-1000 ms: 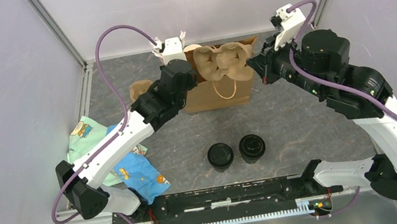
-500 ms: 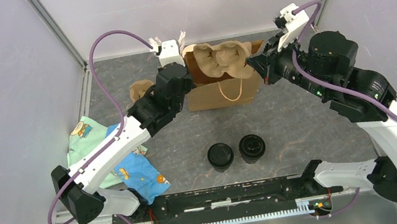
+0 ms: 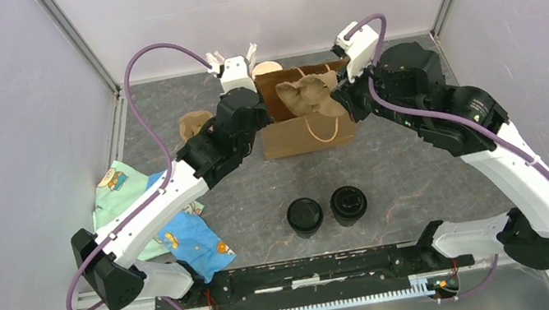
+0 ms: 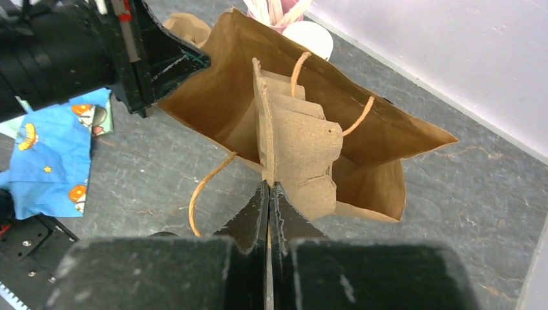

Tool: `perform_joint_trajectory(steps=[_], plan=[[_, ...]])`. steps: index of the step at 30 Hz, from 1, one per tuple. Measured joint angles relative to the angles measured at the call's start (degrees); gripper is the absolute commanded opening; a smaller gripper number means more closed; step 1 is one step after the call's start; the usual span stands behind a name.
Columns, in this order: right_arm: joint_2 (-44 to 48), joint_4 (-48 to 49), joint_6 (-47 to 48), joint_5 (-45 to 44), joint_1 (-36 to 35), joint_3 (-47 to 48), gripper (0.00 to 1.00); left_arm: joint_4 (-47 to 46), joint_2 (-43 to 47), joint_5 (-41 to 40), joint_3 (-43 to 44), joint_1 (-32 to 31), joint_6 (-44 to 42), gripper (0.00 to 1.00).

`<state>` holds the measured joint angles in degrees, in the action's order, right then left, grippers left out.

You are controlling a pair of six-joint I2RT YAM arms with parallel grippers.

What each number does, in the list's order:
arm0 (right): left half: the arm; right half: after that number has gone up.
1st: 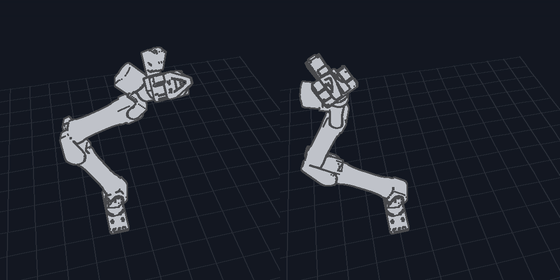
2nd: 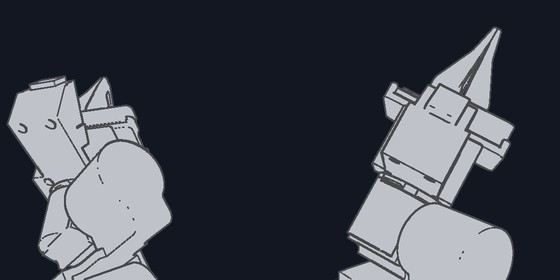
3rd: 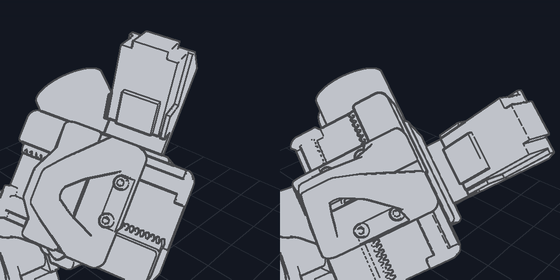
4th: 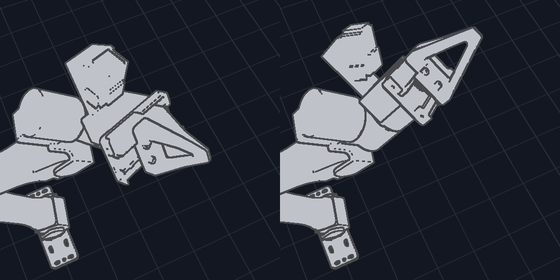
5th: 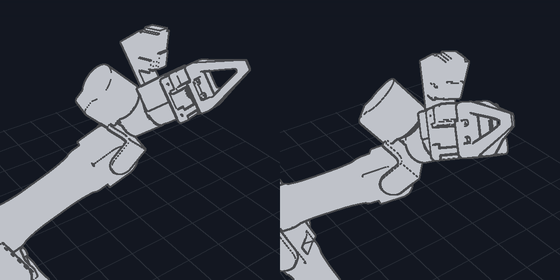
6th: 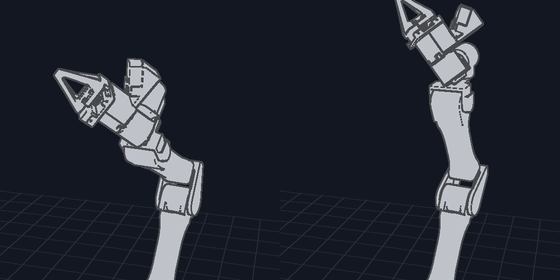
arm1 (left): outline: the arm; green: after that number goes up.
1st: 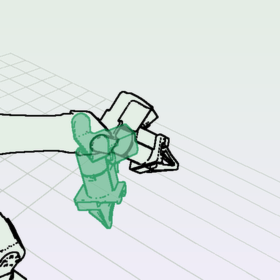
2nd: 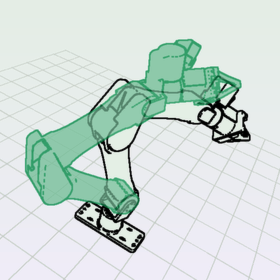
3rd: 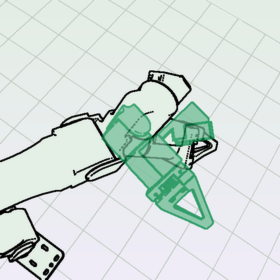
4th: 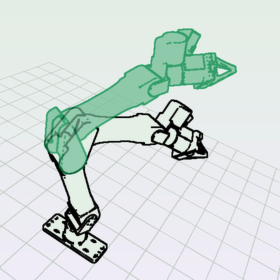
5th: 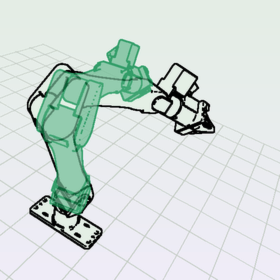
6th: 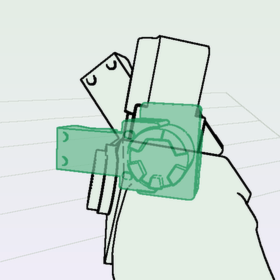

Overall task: Pack the takeout coffee
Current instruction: Place the cup tray in the takeout bag.

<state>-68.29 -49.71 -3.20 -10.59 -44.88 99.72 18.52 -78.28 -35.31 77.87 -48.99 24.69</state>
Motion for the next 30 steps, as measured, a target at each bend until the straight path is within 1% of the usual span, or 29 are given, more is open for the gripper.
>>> perform_joint_trajectory(steps=[6,10,14,19,20,22,25,30], plan=[[-3.98,-3.26,-0.37,-2.32,-0.02,3.41,0.00,1.03,-0.11,1.84,0.07,0.00,2.69,0.02],[-8.33,-5.55,-4.68,-3.87,-0.02,7.74,0.00,2.03,-0.94,3.93,0.50,0.00,5.16,0.02],[-10.16,-5.77,-9.05,-4.74,0.39,8.09,0.00,2.47,-1.51,5.05,0.74,0.00,7.21,0.02],[-12.26,-6.16,-11.76,-4.04,2.32,8.50,0.00,2.51,-1.70,6.03,1.18,0.00,7.67,0.02],[-12.48,-6.23,-11.82,-3.91,2.40,8.63,0.00,2.56,-1.70,6.08,1.20,0.00,7.67,0.02],[-14.84,-8.24,-11.30,-2.82,3.02,12.02,0.00,2.60,-1.70,6.16,1.27,0.00,7.65,0.02],[-17.07,-8.20,-9.11,-1.03,3.37,16.24,0.00,2.64,-1.70,6.08,1.27,0.00,7.63,0.02],[-14.27,-7.34,-5.27,0.37,3.37,15.06,0.00,2.67,-1.70,6.10,1.27,0.00,7.56,0.02]])
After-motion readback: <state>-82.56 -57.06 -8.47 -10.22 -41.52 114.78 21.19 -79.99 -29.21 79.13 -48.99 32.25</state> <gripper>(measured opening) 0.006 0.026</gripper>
